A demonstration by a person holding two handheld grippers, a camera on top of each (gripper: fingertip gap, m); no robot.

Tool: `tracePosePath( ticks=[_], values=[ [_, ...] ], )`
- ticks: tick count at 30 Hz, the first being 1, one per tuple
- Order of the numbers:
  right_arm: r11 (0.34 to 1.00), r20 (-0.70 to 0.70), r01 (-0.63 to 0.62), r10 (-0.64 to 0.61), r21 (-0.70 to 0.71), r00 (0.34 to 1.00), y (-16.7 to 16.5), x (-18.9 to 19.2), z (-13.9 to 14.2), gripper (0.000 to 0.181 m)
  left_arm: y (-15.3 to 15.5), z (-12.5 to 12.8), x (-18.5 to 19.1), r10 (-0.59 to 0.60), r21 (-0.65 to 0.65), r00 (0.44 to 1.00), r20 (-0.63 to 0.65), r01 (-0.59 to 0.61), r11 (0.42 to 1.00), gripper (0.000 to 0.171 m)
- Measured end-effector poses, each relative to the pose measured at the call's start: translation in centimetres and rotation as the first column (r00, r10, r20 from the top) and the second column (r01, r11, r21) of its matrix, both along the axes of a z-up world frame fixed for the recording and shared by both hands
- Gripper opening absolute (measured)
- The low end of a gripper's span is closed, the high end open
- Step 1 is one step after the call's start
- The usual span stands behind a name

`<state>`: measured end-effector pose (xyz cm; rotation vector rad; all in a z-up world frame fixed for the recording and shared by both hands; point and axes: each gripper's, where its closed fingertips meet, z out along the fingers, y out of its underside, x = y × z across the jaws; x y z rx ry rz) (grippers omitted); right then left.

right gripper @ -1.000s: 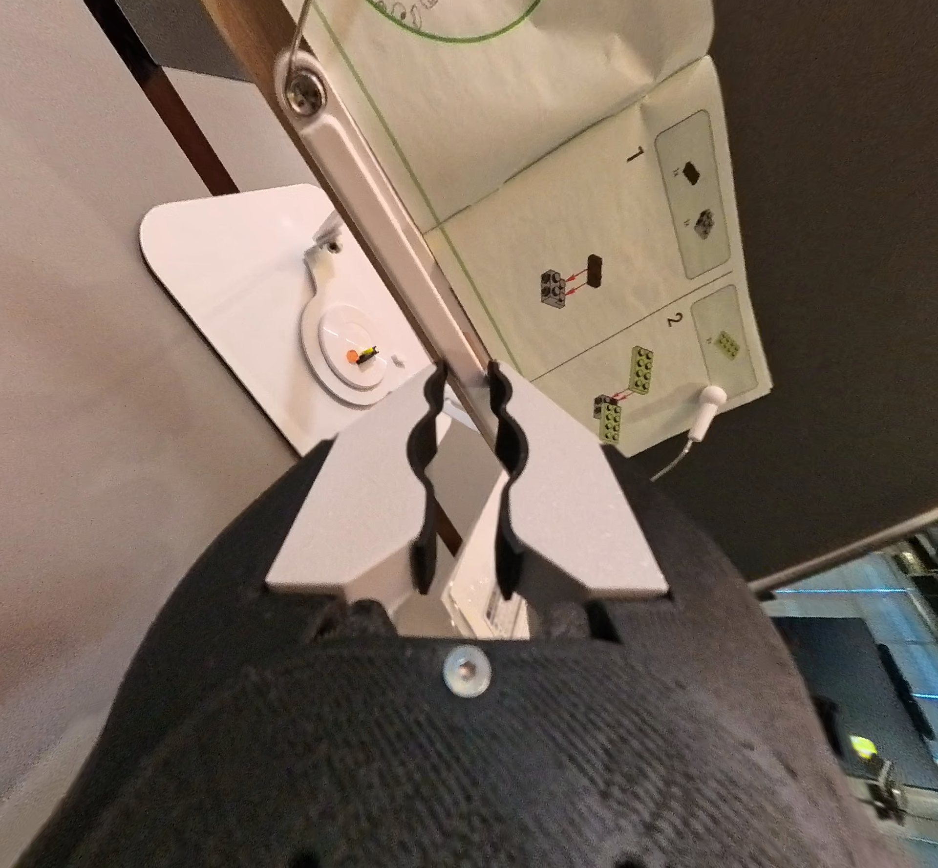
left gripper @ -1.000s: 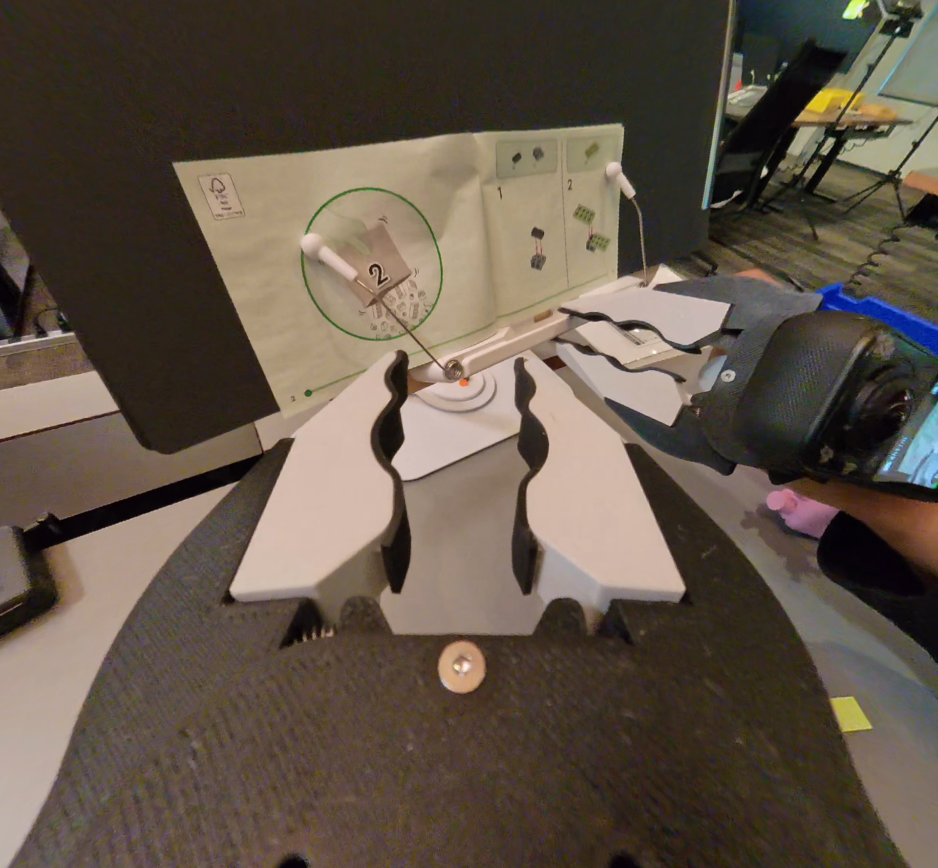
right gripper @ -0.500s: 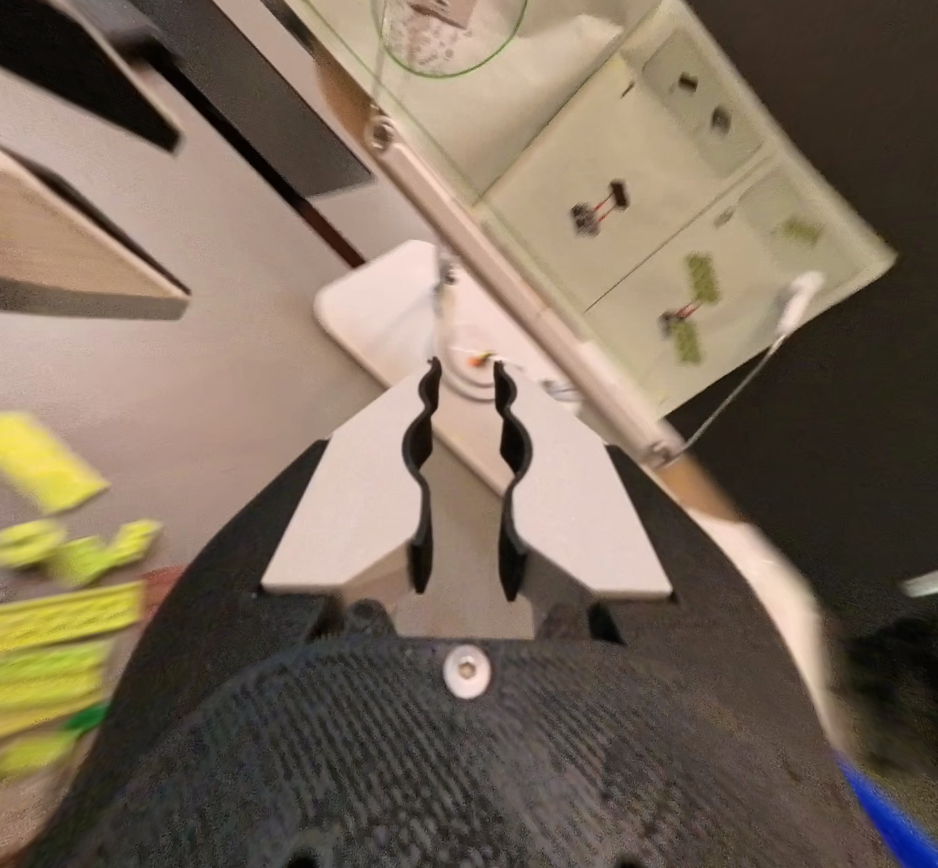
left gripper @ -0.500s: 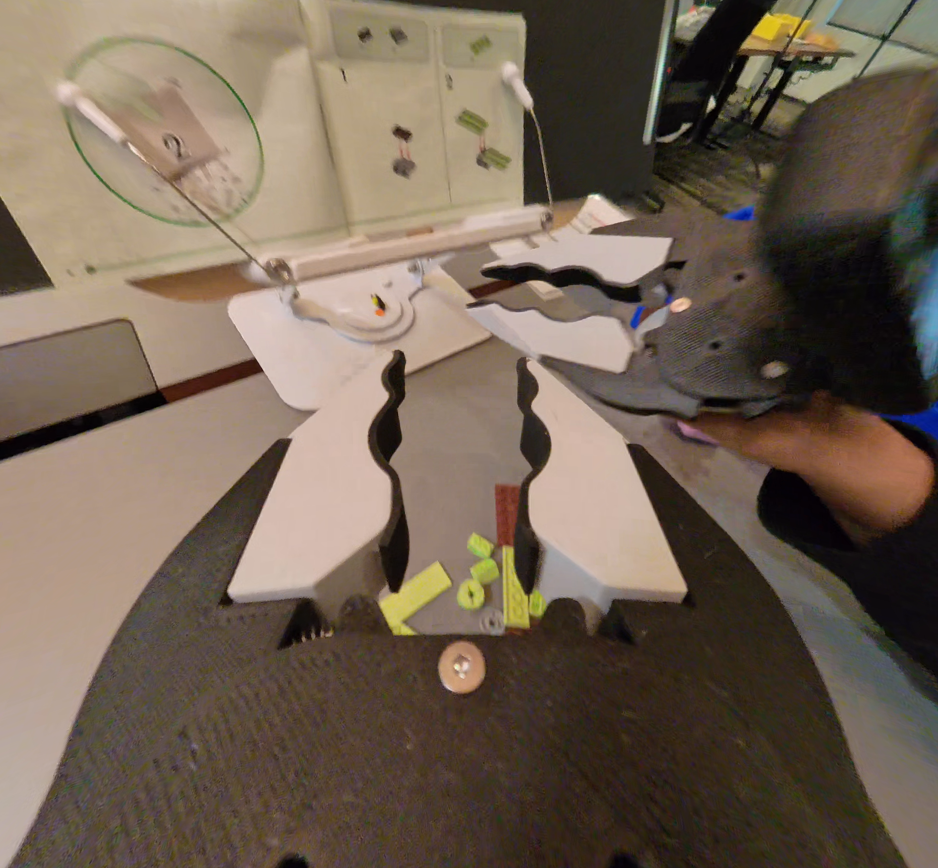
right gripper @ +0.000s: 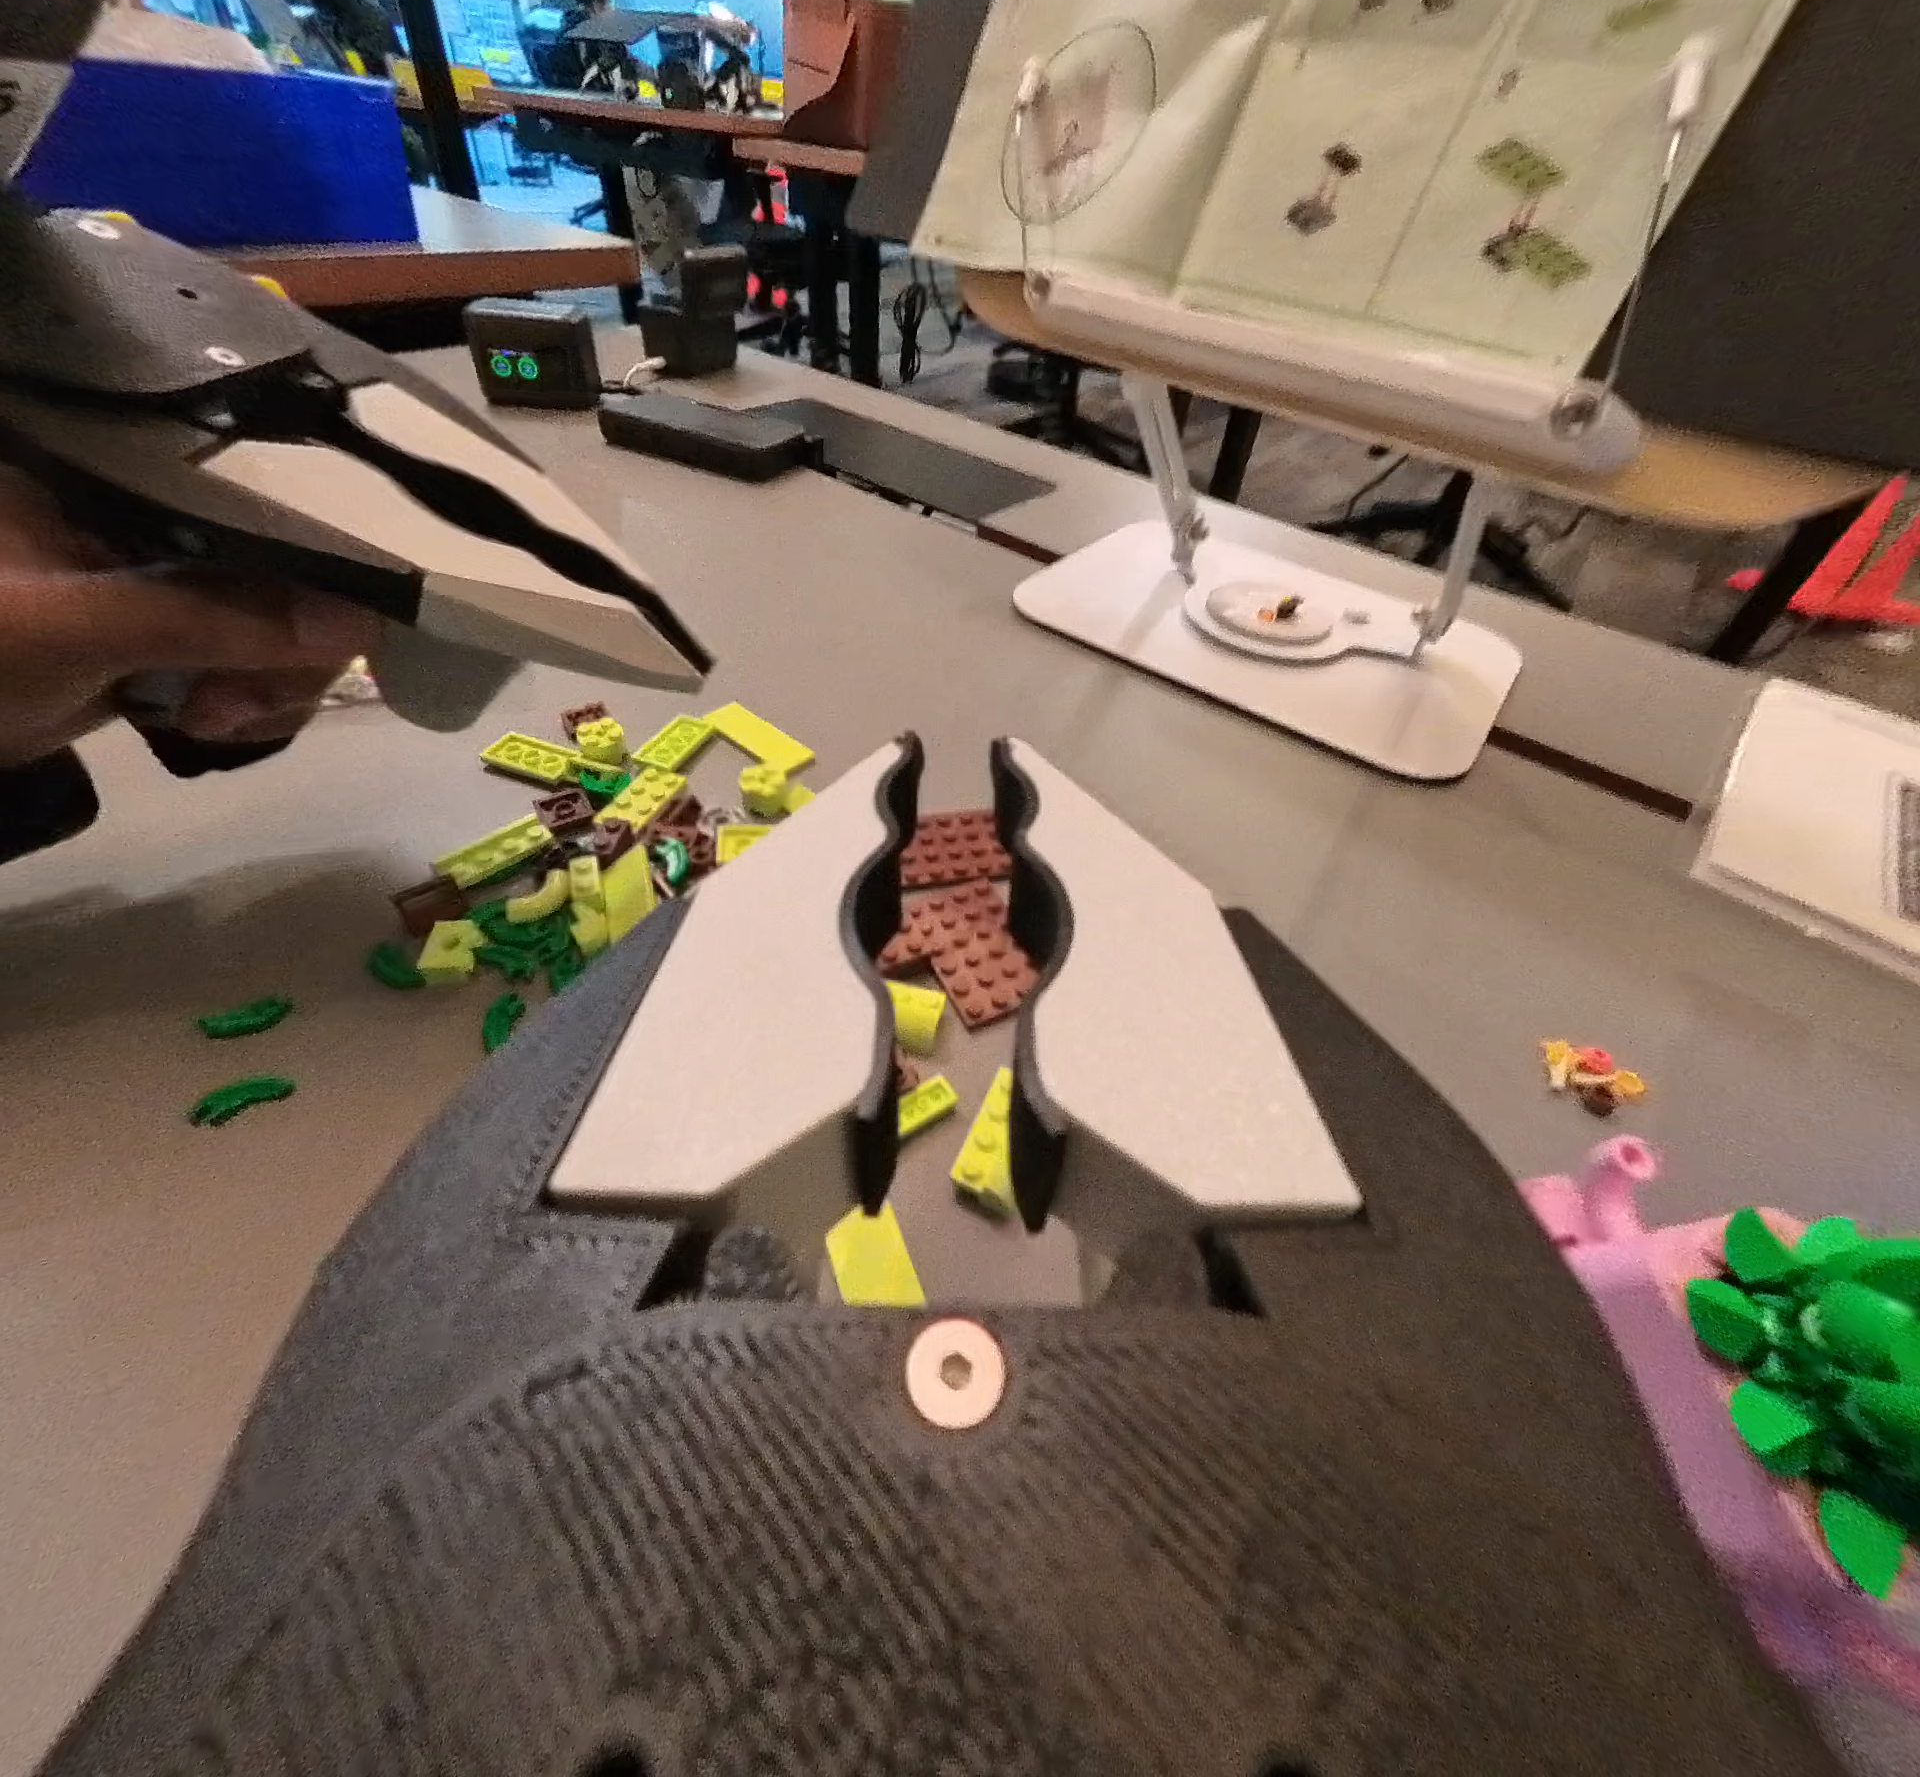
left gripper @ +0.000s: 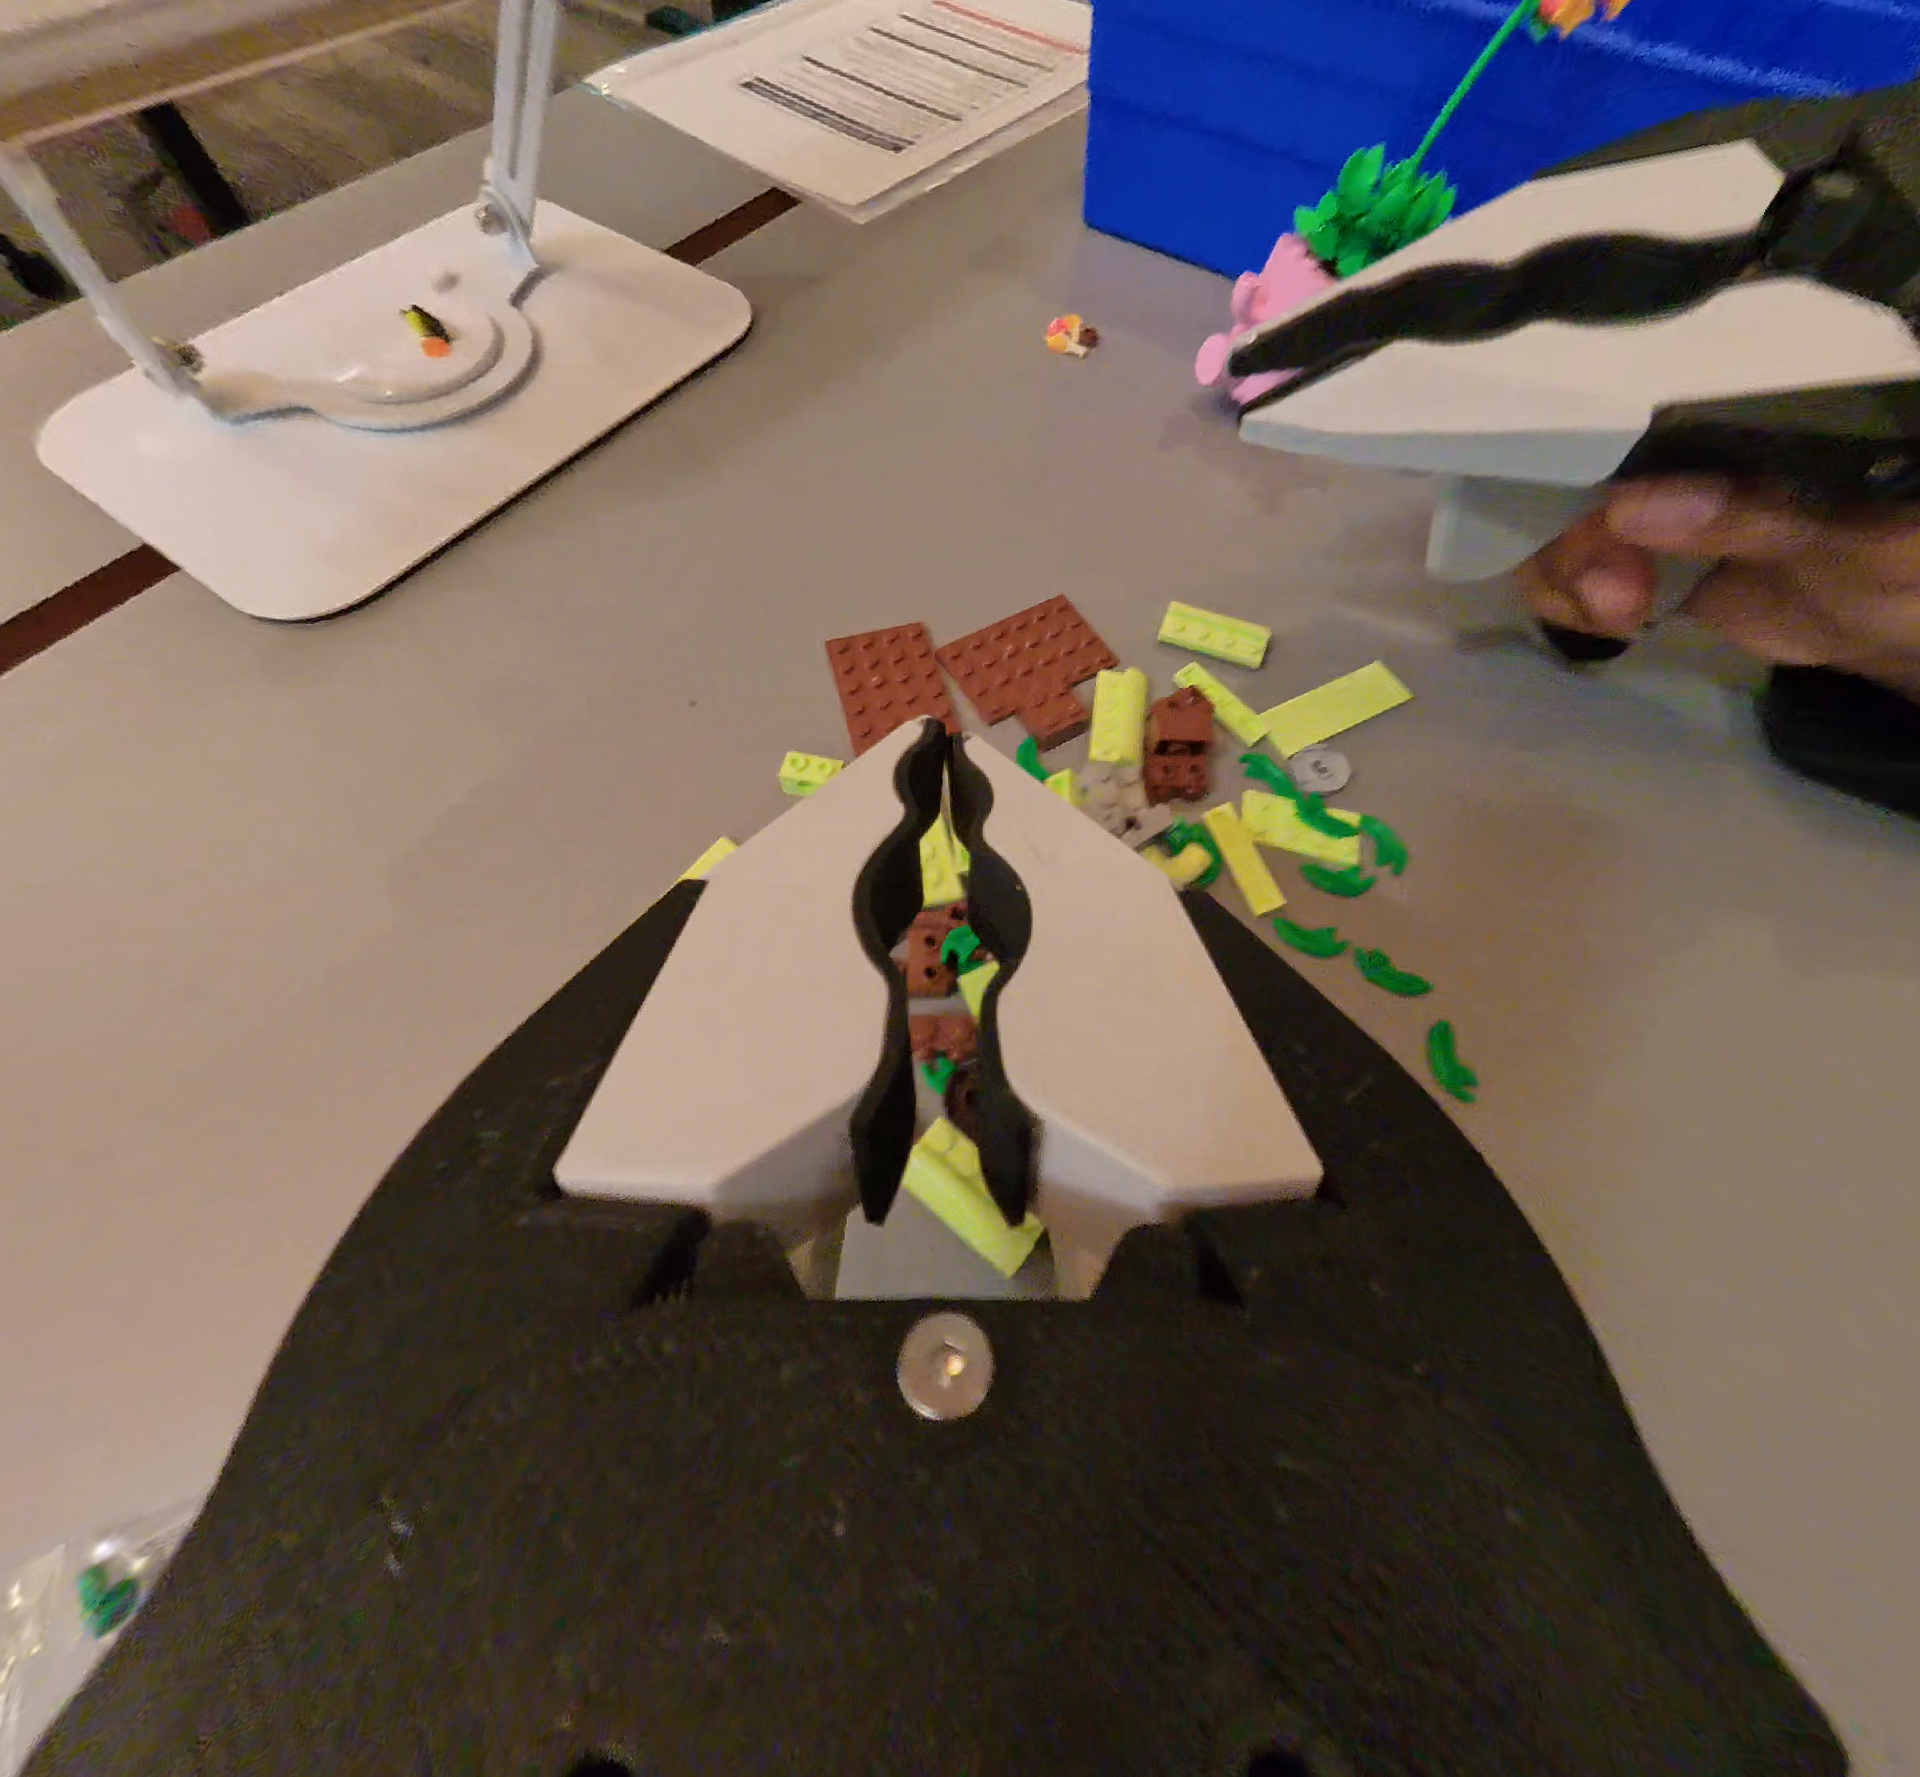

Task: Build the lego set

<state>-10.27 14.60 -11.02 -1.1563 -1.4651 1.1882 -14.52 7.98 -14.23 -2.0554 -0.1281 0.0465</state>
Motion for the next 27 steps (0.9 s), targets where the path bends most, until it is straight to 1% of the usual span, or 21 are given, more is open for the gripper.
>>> tracePosePath(
  ticks=[2,4,6,8,13,15,17,19,21,23,24,27],
  values=[
    [1.000,0.035,0.017,-0.016,-0.024,0.999,1.1,0.0,-0.9,0.013,-0.5,-0.7,-0.6,0.010,-0.018,1.000,-0.006,-0.010,1.000,0.000],
    [0.998,0.040,0.054,-0.053,-0.036,0.998,2.2,0.0,-1.3,0.013,-0.7,-0.9,-1.1,0.017,-0.010,1.000,-0.009,-0.017,1.000,0.000],
    [0.995,0.045,0.055,-0.052,-0.080,0.998,2.4,0.0,-1.4,0.014,-1.0,-0.9,-1.7,0.039,0.005,0.999,-0.020,-0.038,0.999,0.000],
    [0.993,0.039,0.031,-0.027,-0.112,0.999,1.7,0.0,-1.4,0.015,-1.3,-0.8,-2.3,0.061,0.023,0.998,-0.027,-0.060,0.998,0.000],
    [1.000,0.040,0.028,-0.027,-0.015,0.999,0.6,-0.1,-1.6,0.014,-1.2,-0.2,-2.6,0.082,0.084,0.997,-0.008,-0.081,0.993,0.000],
    [1.000,0.022,0.020,-0.020,0.000,1.000,0.4,0.0,-1.5,0.013,-1.0,0.8,-2.2,0.067,0.155,0.997,-0.050,-0.058,0.986,0.000],
    [1.000,0.000,0.011,-0.011,-0.006,1.000,0.3,0.2,-1.1,0.013,-0.7,2.2,-1.2,0.044,0.249,0.989,-0.144,-0.007,0.968,0.000],
    [1.000,-0.001,0.014,-0.014,-0.025,1.000,0.5,0.2,-1.1,0.014,-0.5,2.6,-0.6,0.048,0.262,0.975,-0.218,0.011,0.965,0.000],
    [0.999,0.009,0.004,-0.004,-0.044,1.000,0.5,0.1,-1.2,0.017,-0.1,2.7,-0.1,0.053,0.264,0.964,-0.259,0.018,0.964,0.000],
    [0.999,0.027,-0.003,0.004,-0.047,1.000,0.3,0.1,-1.4,0.019,0.3,3.0,0.1,0.062,0.290,0.964,-0.259,0.017,0.957,0.000],
    [0.999,0.032,-0.007,0.009,-0.043,0.999,0.2,0.1,-1.5,0.019,0.5,3.1,0.6,0.044,0.301,0.969,-0.245,0.033,0.953,0.000],
    [1.000,0.018,0.002,-0.002,-0.021,1.000,0.0,0.2,-1.4,0.020,0.4,2.9,1.2,0.039,0.318,0.975,-0.221,0.034,0.948,0.000]
  ],
)
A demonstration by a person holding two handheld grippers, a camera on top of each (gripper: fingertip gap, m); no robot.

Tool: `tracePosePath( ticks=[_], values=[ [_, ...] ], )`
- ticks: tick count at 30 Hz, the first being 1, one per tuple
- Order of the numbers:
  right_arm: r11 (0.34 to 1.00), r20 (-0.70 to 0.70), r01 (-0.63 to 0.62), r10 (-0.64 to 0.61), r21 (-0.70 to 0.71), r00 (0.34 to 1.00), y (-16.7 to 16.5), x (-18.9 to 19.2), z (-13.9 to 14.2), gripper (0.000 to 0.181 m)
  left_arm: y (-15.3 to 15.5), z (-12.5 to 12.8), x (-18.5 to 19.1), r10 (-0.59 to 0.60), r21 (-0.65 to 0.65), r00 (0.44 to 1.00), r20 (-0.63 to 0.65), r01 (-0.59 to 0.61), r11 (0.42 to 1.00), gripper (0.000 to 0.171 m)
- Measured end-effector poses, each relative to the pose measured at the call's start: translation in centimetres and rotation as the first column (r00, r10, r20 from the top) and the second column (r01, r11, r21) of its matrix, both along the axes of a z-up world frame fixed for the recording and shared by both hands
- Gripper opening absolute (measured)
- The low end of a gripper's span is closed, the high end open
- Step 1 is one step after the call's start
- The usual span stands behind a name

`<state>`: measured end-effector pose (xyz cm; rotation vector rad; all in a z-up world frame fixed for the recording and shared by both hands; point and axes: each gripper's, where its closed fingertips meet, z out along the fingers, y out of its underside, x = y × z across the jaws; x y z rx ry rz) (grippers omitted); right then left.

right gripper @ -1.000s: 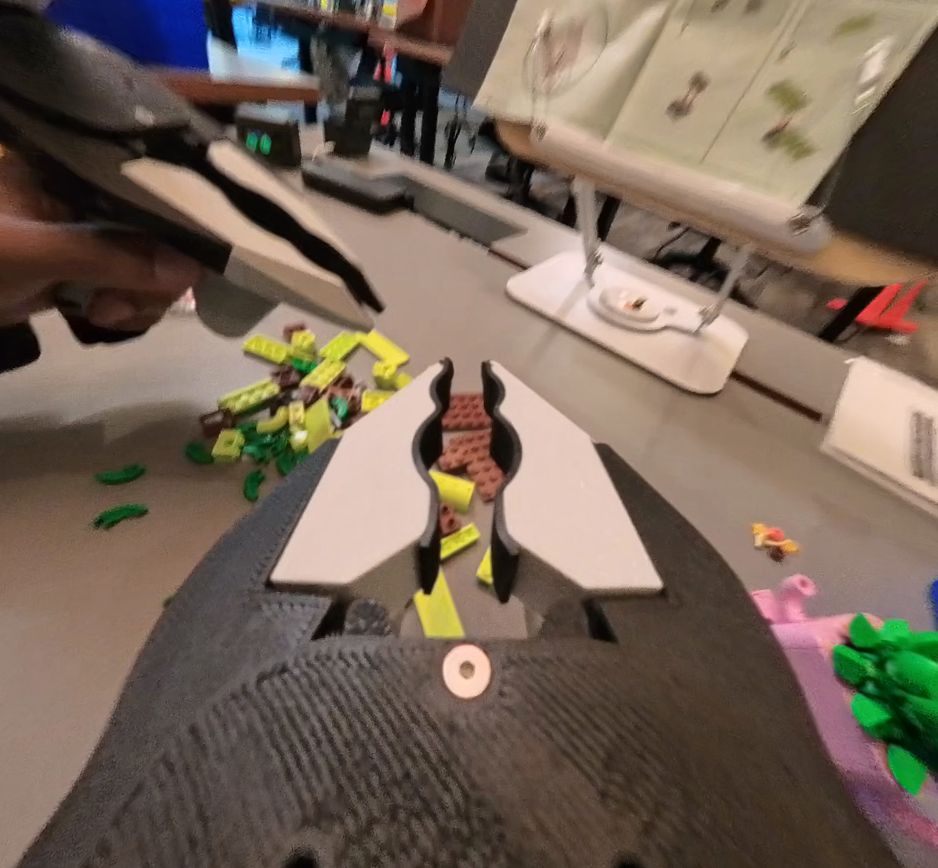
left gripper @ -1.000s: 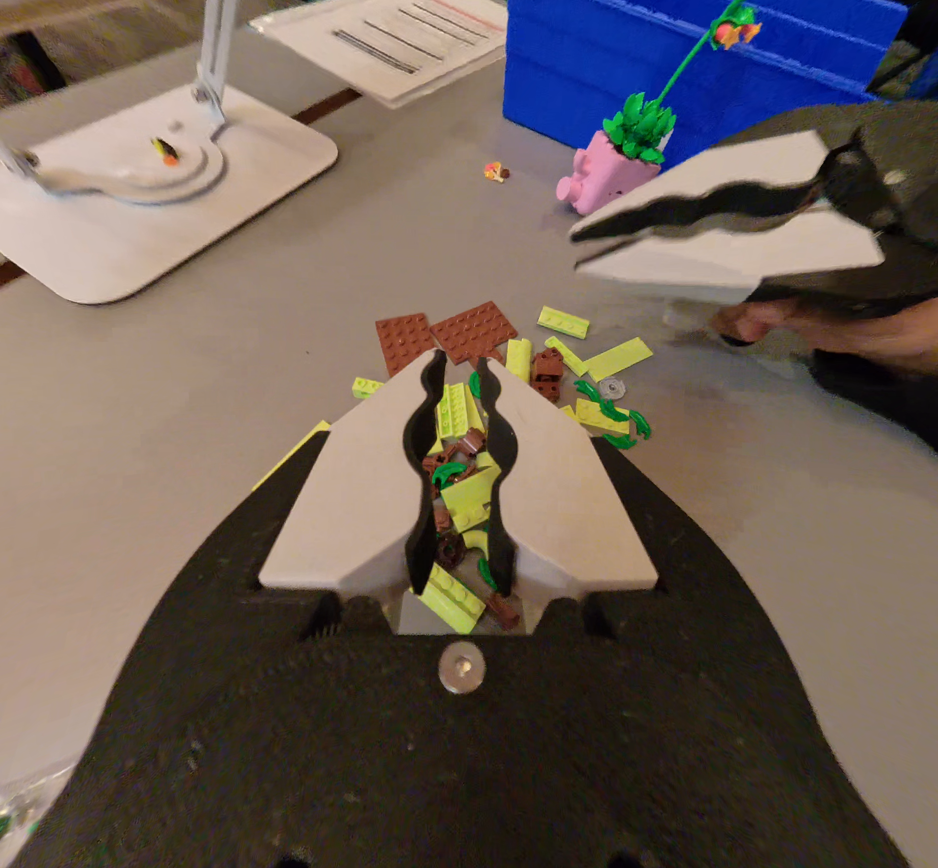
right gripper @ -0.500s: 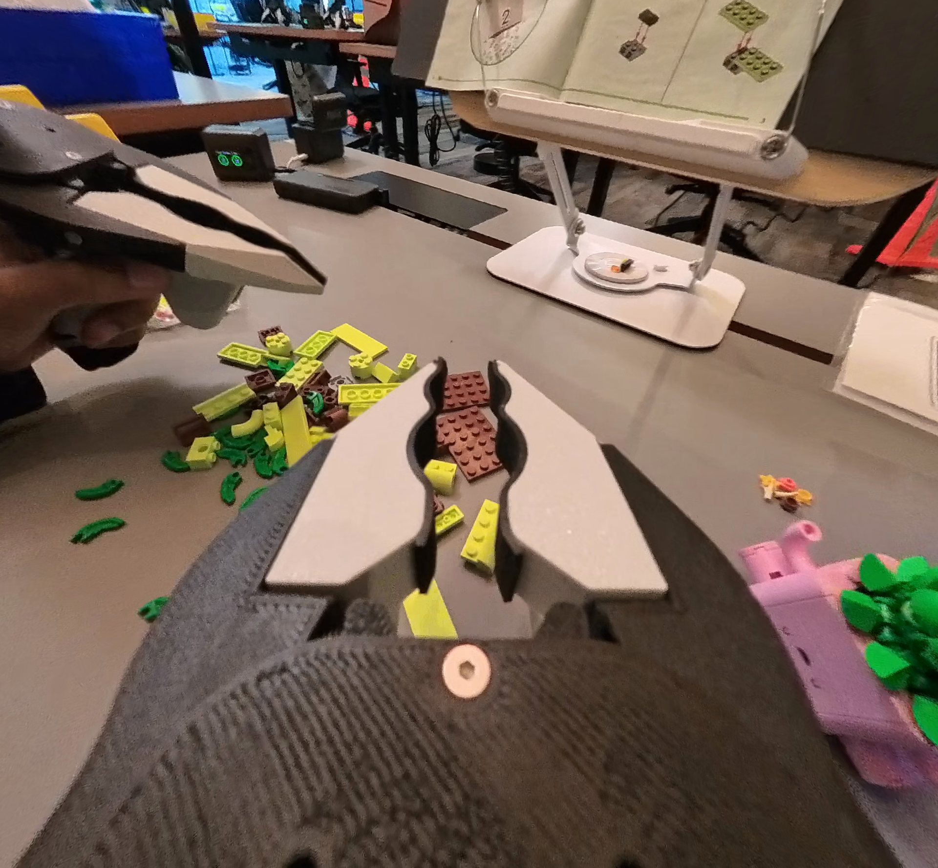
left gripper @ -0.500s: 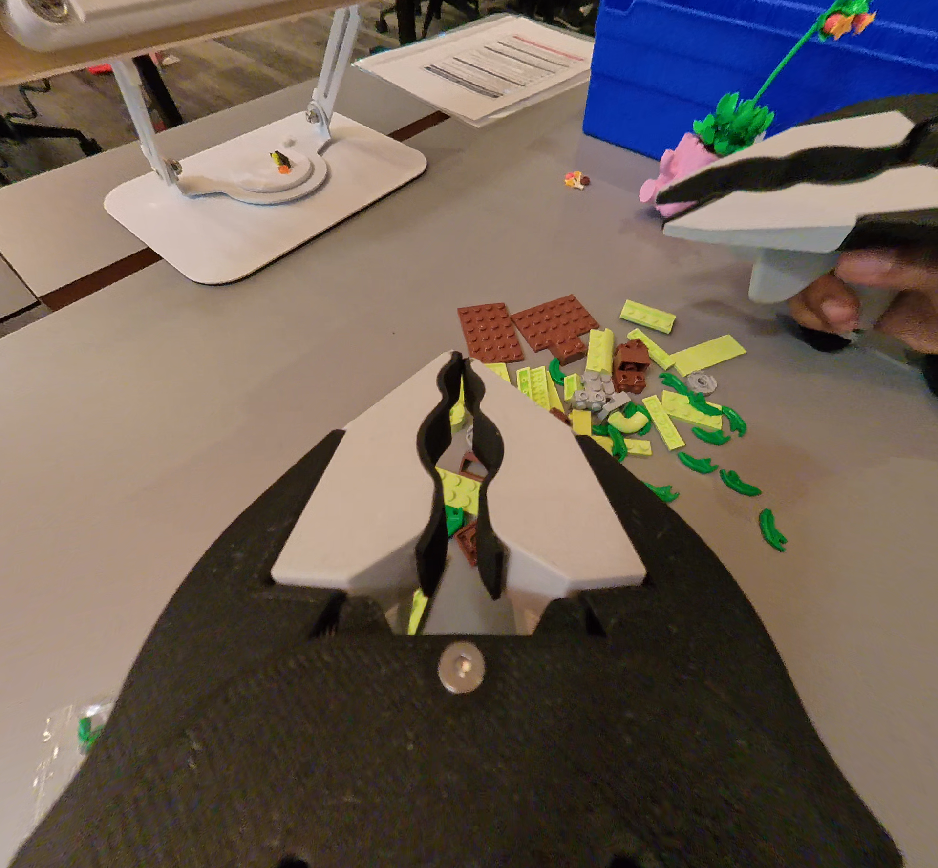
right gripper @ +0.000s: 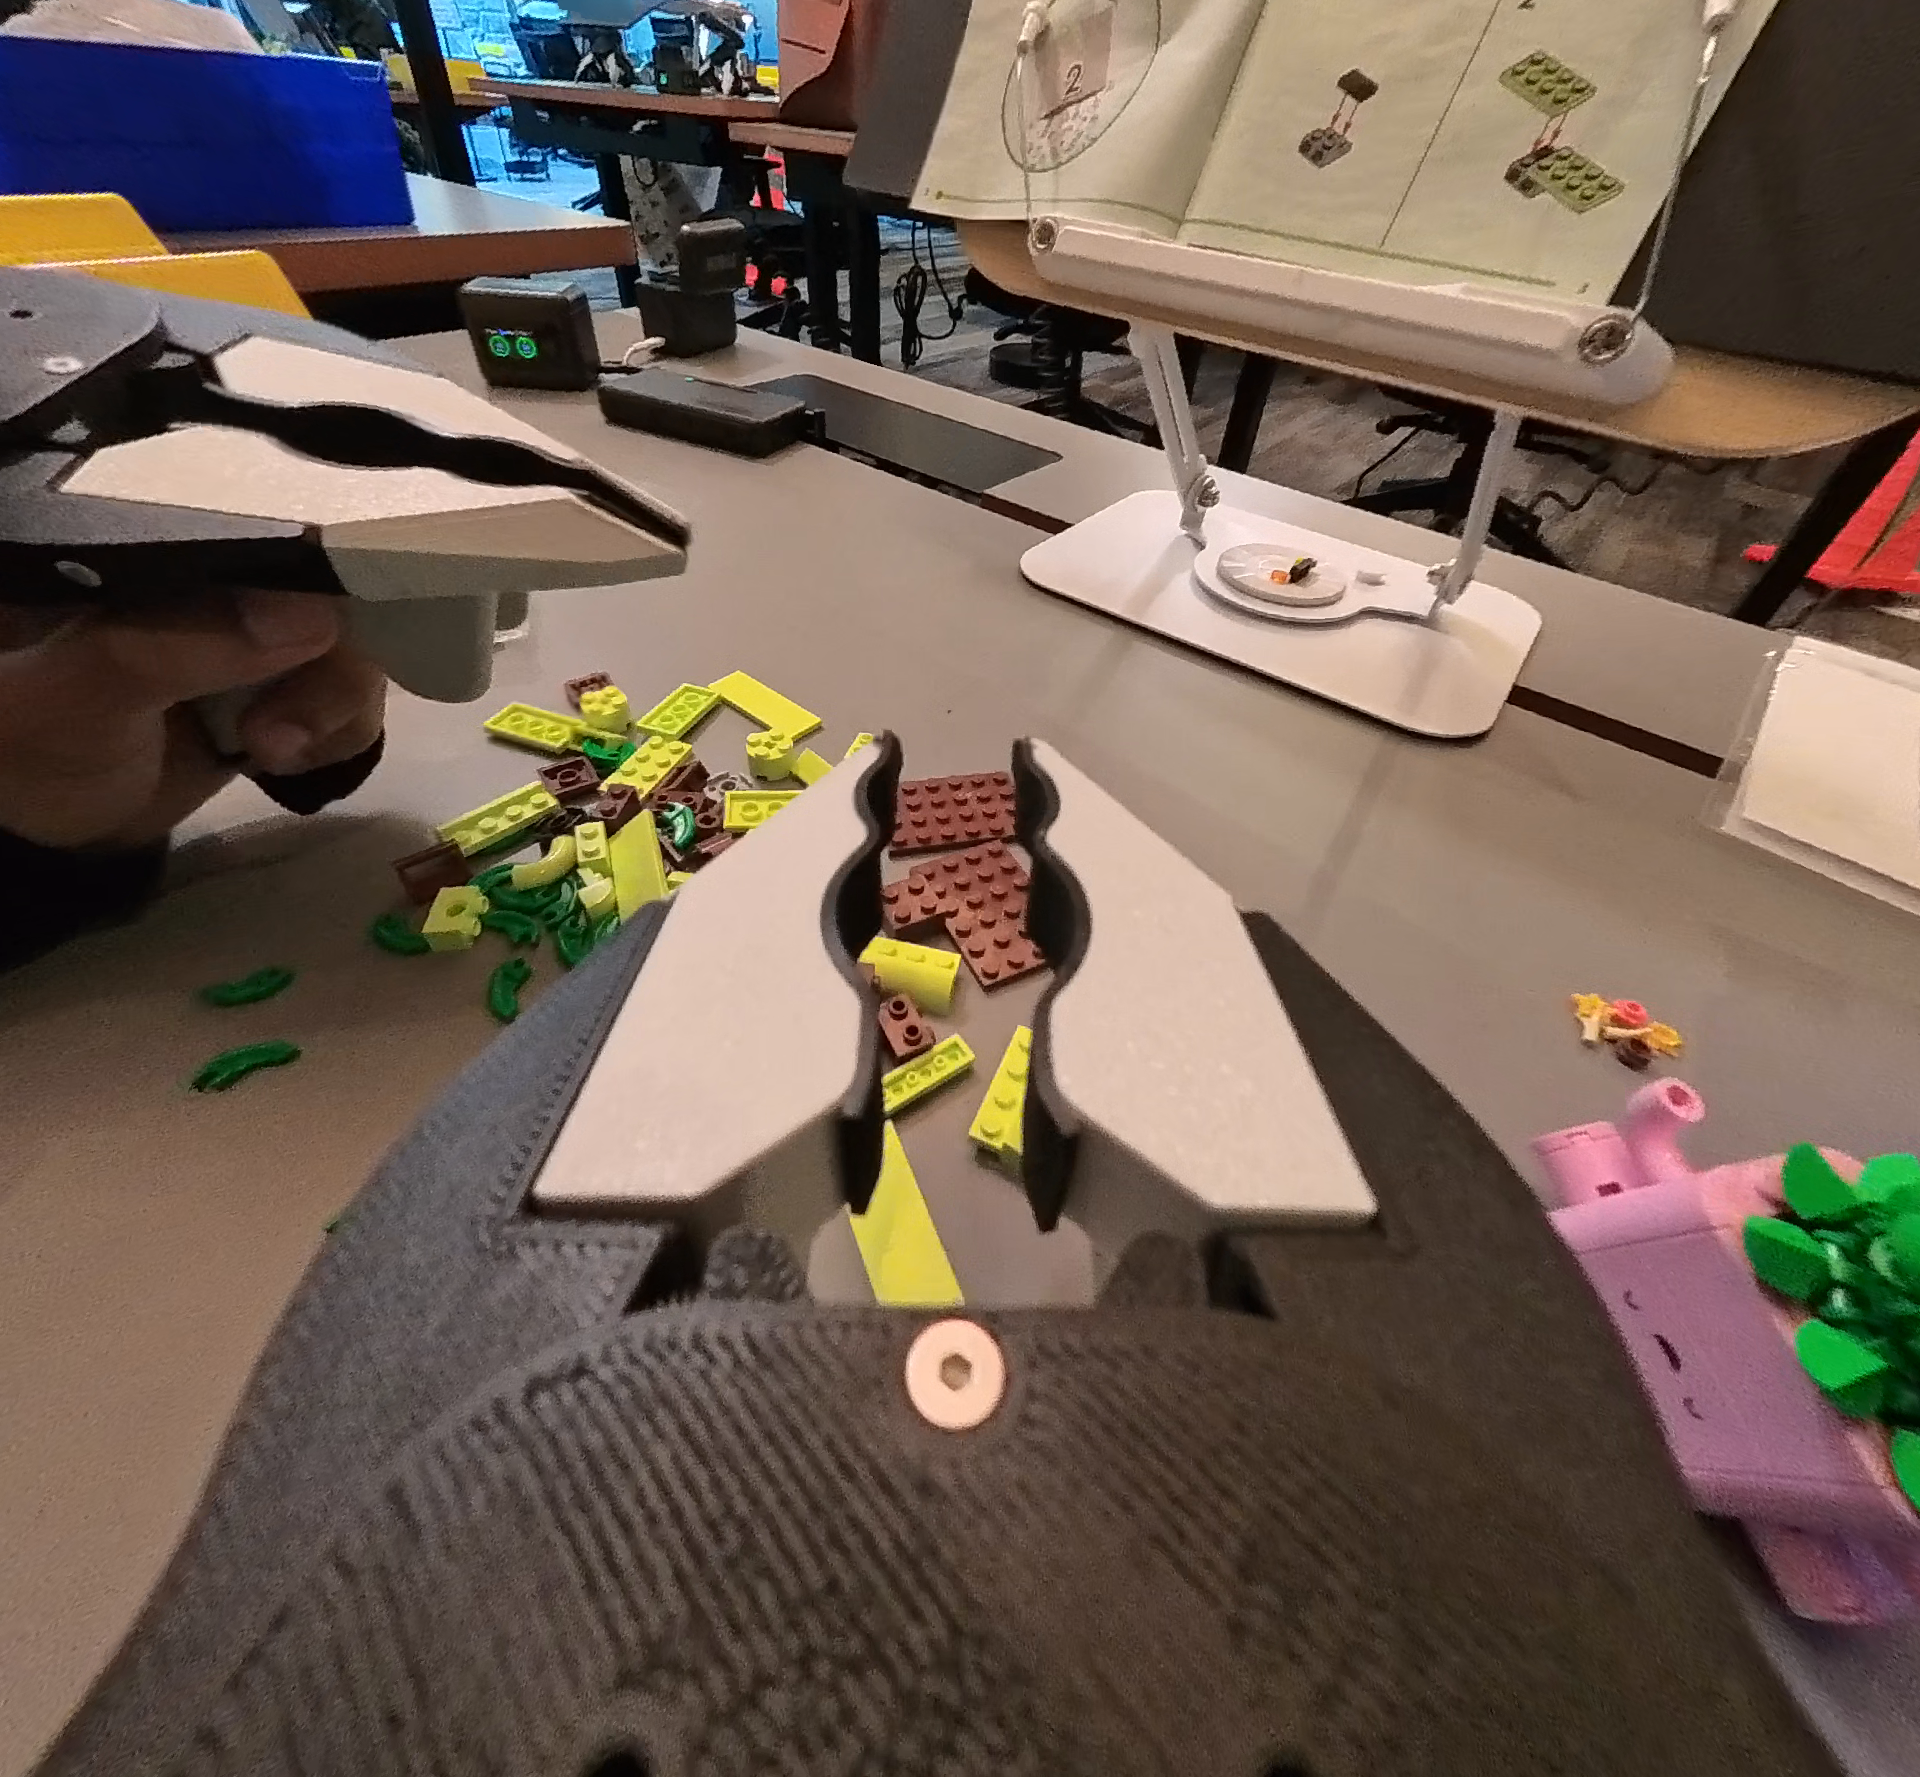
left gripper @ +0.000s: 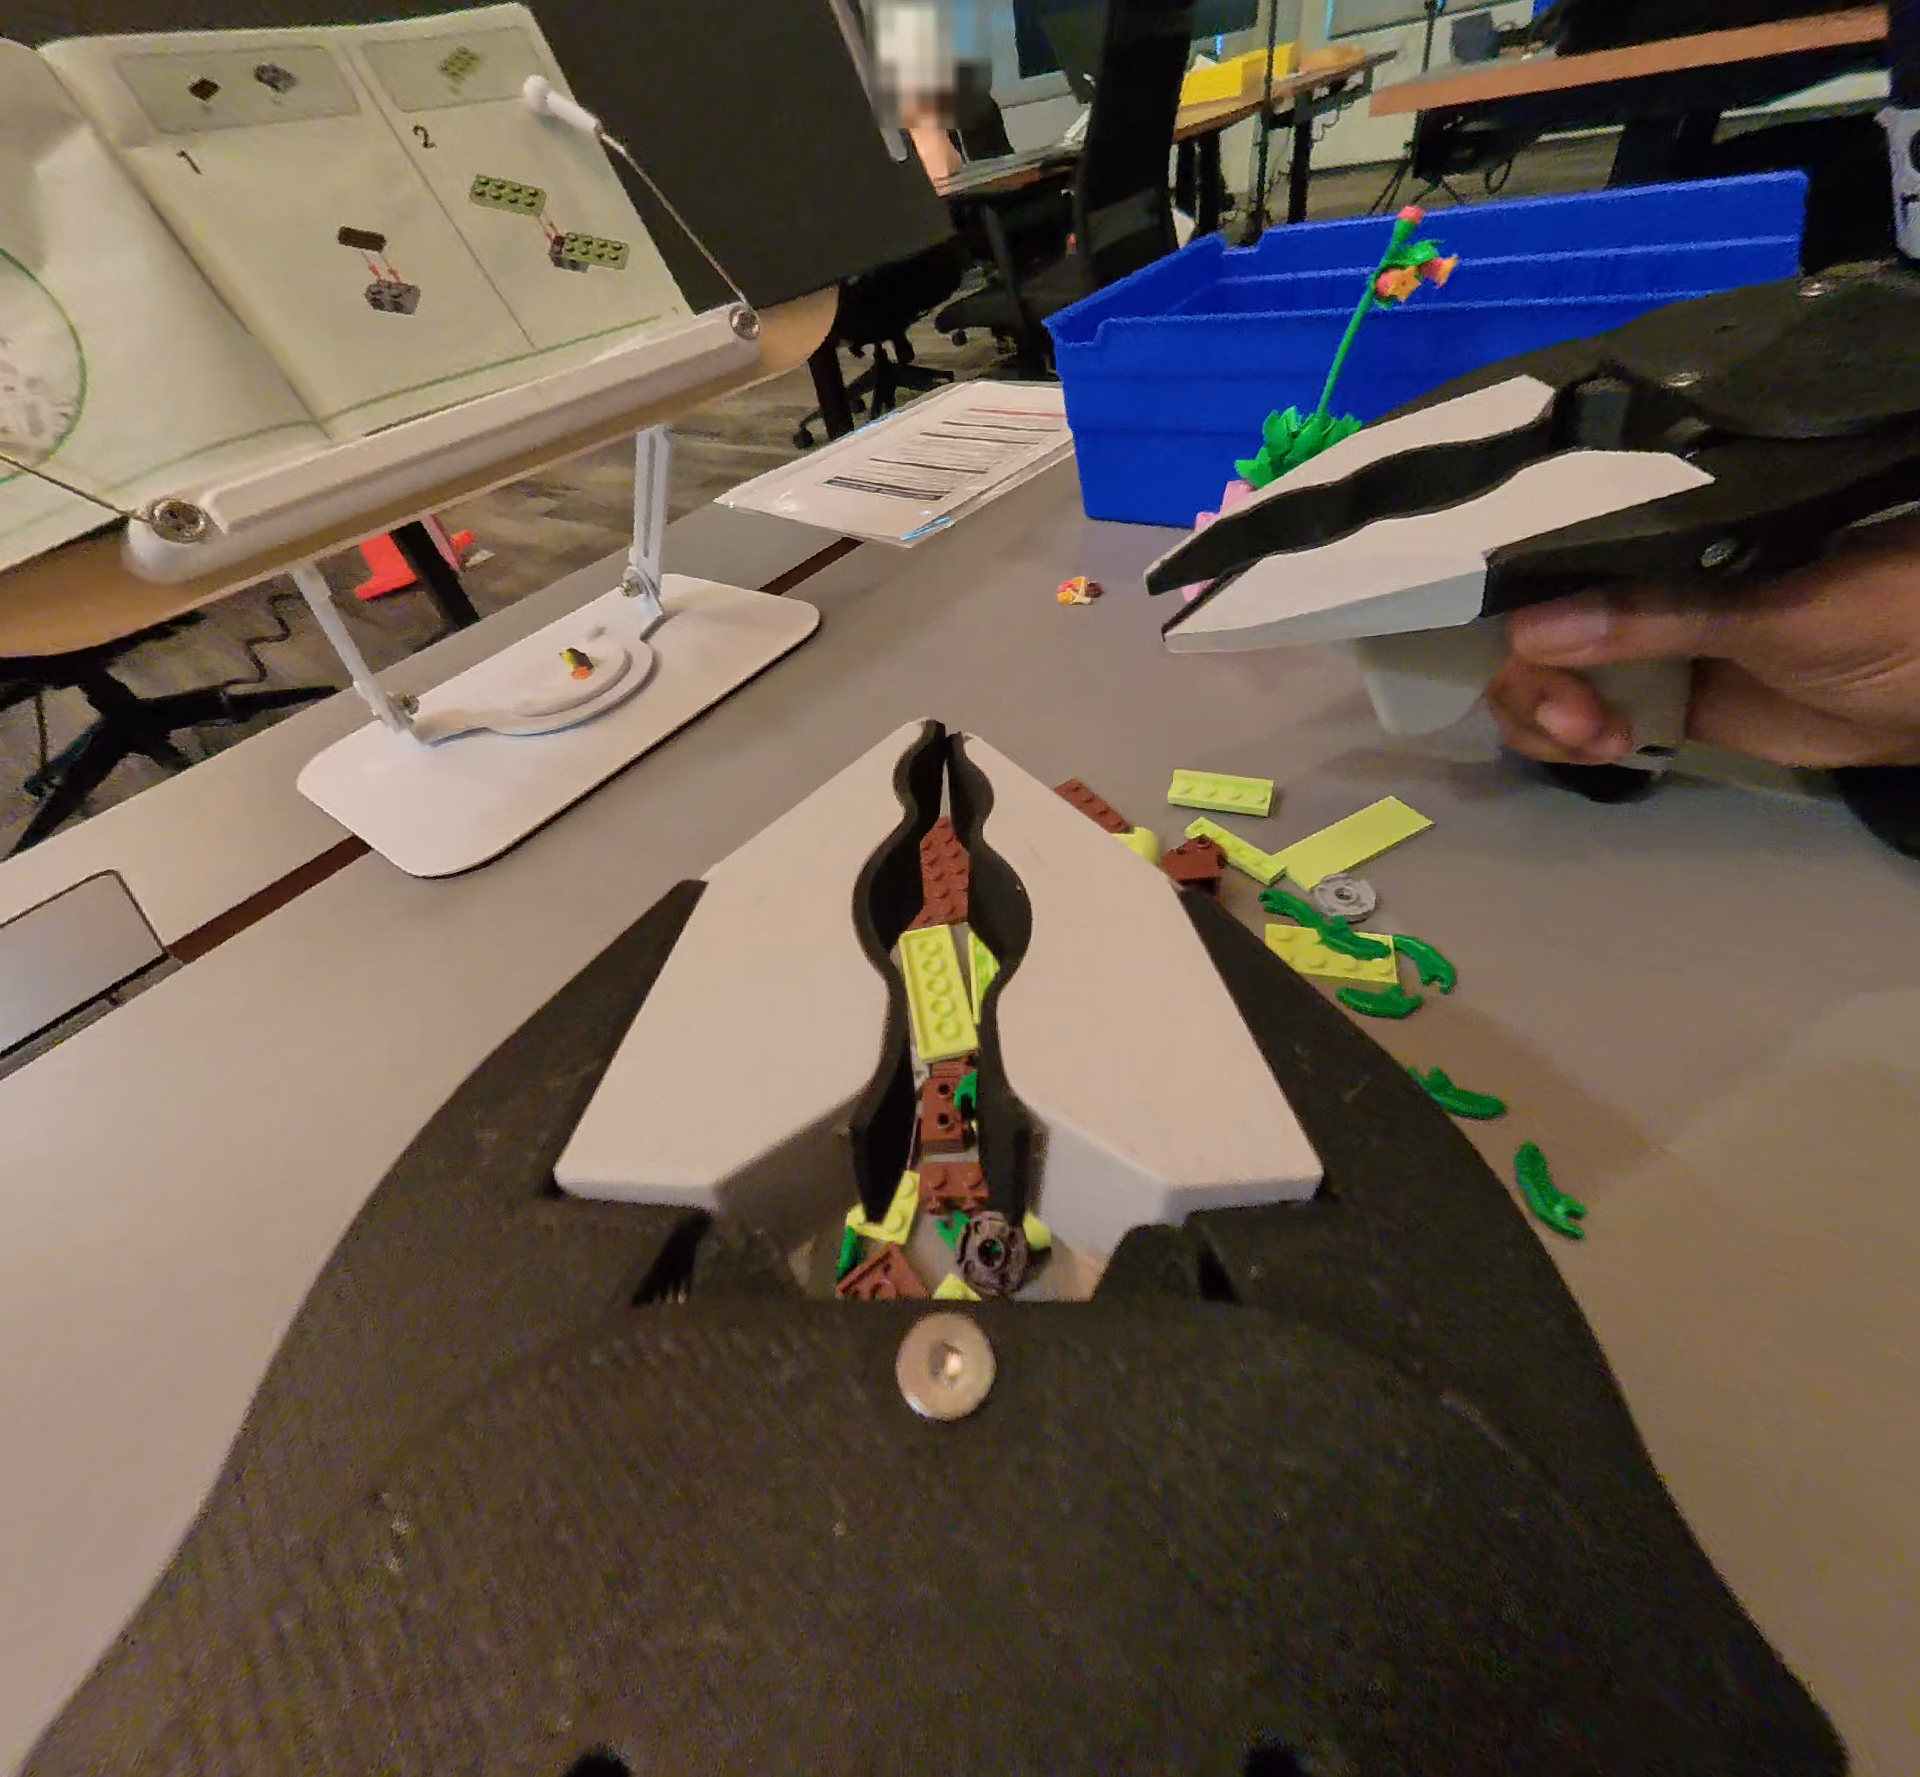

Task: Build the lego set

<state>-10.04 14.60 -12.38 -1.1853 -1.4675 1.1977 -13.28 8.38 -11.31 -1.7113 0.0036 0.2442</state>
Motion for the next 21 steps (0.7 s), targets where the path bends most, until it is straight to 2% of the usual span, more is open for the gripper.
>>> tracePosePath(
  ticks=[5,10,14,21],
  values=[
    [0.999,-0.002,-0.011,0.011,-0.047,1.000,-0.1,0.5,0.1,0.024,-0.4,0.9,-0.1,0.034,0.054,0.999,-0.038,-0.032,0.998,0.000],
    [0.992,-0.011,-0.008,0.007,-0.130,1.000,0.7,0.7,0.4,0.026,-0.9,0.8,-0.7,0.029,0.098,0.998,0.061,-0.035,0.995,0.005],
    [0.982,0.047,-0.060,0.070,-0.177,0.996,0.2,0.4,-0.3,0.028,-1.2,0.9,-1.2,0.026,0.120,0.993,0.117,-0.040,0.992,0.006],
    [0.976,0.065,-0.092,0.107,-0.199,0.992,-0.2,0.3,-0.5,0.026,-0.9,0.7,-1.9,0.041,0.110,0.990,0.132,-0.056,0.992,0.004]
  ],
)
